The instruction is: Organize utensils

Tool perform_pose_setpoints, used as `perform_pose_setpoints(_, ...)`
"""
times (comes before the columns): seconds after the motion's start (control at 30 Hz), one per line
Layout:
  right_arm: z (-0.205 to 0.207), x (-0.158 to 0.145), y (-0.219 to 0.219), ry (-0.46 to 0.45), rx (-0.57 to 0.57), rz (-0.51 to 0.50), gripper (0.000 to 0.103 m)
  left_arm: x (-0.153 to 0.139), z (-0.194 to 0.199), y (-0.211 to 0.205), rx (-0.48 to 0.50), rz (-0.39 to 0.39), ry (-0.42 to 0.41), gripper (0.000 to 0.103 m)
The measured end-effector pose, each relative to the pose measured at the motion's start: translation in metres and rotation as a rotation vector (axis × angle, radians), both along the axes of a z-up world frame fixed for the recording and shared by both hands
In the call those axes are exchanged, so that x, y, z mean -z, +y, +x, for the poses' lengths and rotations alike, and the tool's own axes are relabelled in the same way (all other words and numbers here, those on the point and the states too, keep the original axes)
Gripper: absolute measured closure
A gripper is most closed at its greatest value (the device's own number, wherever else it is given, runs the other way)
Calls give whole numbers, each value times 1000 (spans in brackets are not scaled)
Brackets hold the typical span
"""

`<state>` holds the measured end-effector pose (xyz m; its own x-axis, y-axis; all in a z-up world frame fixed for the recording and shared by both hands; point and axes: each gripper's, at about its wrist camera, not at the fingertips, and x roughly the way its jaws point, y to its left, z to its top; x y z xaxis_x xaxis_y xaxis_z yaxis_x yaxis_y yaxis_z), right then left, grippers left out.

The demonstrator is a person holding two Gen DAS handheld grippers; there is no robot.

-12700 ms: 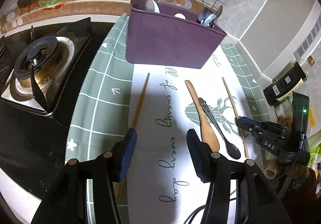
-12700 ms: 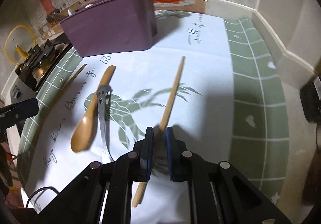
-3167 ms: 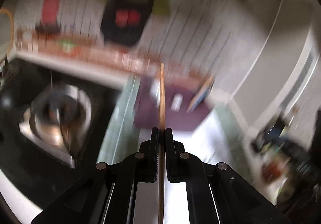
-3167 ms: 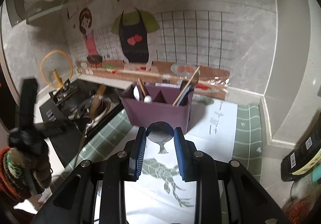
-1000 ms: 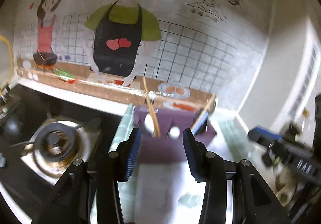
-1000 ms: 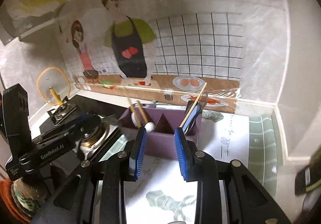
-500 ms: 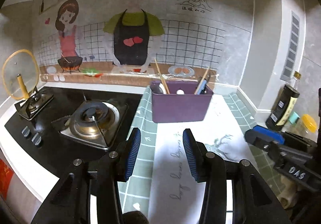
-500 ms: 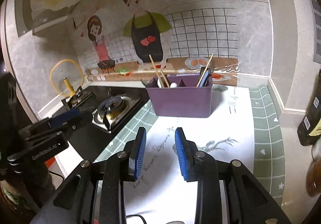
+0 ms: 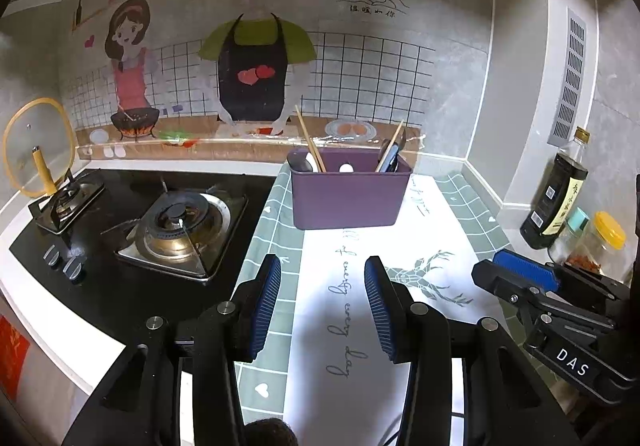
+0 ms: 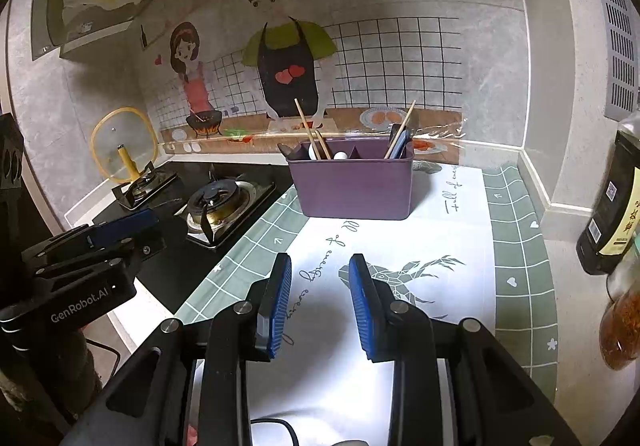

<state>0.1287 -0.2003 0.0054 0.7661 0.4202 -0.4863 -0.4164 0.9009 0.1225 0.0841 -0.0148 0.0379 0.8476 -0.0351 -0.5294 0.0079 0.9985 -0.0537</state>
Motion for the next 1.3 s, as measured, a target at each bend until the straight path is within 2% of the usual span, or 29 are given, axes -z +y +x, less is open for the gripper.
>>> perform_pose_setpoints(1.3, 2, -3, -6, -6, 17, 3, 75, 12, -1, -1, 20, -15, 46, 58)
